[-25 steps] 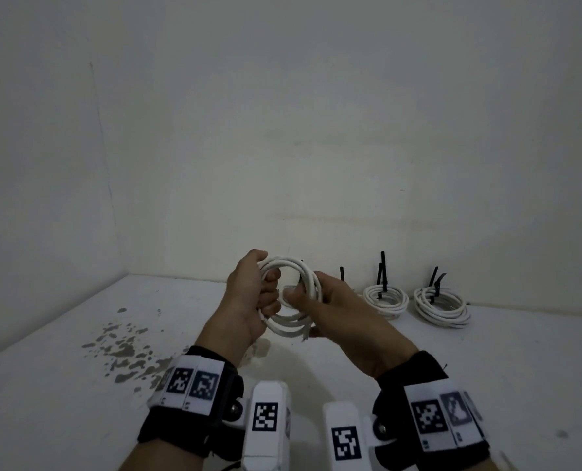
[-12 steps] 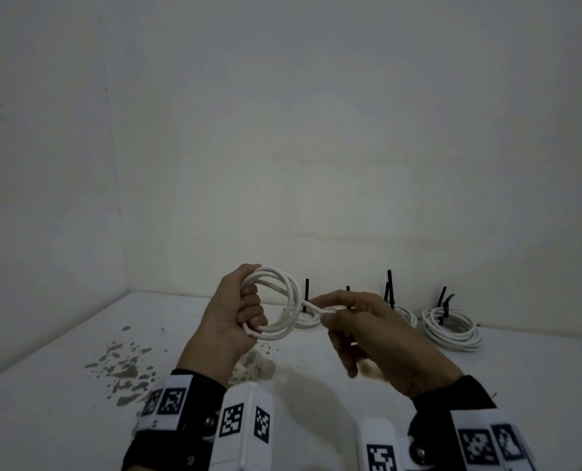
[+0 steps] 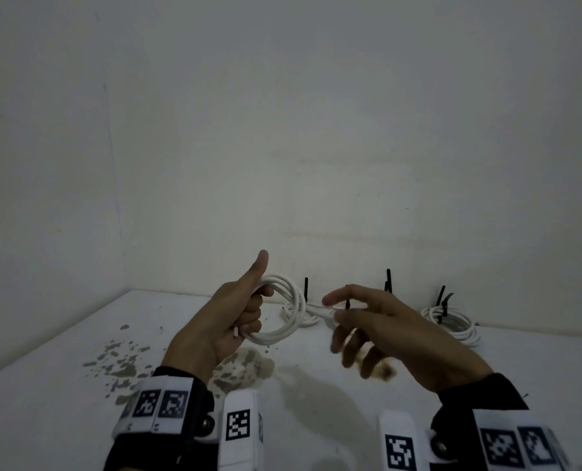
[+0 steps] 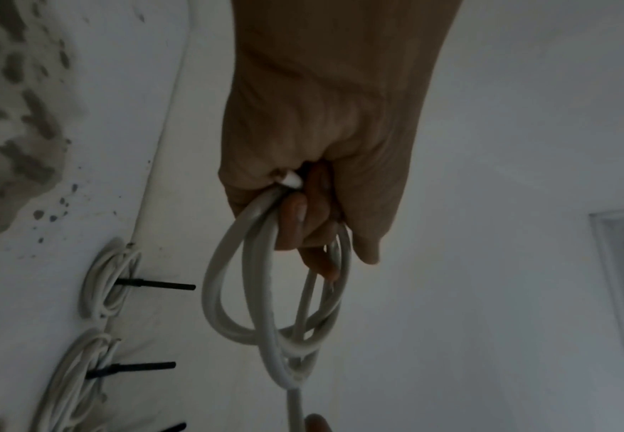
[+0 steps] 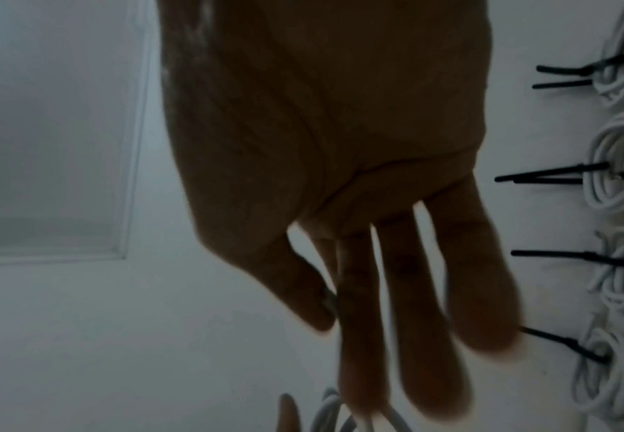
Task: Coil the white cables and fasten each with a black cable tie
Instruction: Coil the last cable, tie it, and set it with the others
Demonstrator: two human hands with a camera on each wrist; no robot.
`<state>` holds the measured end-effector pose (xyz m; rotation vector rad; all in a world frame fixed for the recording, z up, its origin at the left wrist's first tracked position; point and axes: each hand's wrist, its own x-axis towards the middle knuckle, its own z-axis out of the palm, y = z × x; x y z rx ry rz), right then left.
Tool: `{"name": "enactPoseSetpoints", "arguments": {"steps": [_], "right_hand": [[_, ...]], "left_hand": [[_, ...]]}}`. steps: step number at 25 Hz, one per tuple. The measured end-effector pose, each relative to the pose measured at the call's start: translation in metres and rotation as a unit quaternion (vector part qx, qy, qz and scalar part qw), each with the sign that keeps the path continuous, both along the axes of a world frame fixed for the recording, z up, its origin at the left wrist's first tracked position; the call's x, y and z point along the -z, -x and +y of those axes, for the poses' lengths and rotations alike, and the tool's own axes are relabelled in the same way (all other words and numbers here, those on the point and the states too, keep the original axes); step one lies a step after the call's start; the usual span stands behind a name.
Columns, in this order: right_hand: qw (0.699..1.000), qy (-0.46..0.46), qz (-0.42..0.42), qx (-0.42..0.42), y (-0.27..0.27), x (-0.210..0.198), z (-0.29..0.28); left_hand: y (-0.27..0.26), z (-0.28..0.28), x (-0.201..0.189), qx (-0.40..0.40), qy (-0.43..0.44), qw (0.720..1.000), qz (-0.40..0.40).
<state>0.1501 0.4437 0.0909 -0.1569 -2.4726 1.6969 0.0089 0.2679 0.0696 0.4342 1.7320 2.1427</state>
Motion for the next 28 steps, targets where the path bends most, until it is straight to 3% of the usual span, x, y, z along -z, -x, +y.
{"name": "enactPoseSetpoints", "arguments": {"steps": [2, 4, 8, 11, 14, 23, 28], "right_hand": [[0.993, -0.119, -0.007, 0.021, 0.001, 0.005, -0.004], [0.992, -0.120, 0.034, 0.037, 0.009, 0.011, -0.010], [0.990, 0.135, 0.049, 0.008, 0.028, 0.022, -0.027], [0.950, 0.309, 0.031, 0.019, 0.033, 0.021, -0.027], [0.916, 0.398, 0.003, 0.049, 0.034, 0.017, -0.028], [0.871, 0.476, -0.009, 0.123, 0.031, 0.016, -0.009], [0.923, 0.374, 0.016, 0.093, 0.025, 0.014, -0.008]], "left_hand": [[-0.004, 0.001, -0.004, 0.031, 0.000, 1.000, -0.001], [-0.012, 0.007, -0.006, 0.062, 0.013, 0.998, 0.004], [-0.027, 0.020, -0.007, 0.100, 0.046, 0.994, 0.013], [-0.030, 0.024, -0.008, 0.108, 0.042, 0.993, 0.013], [-0.032, 0.028, -0.005, 0.092, 0.047, 0.994, 0.018], [-0.041, 0.050, 0.006, 0.137, 0.043, 0.989, -0.026], [-0.038, 0.047, 0.010, 0.141, 0.014, 0.990, -0.016]]}}
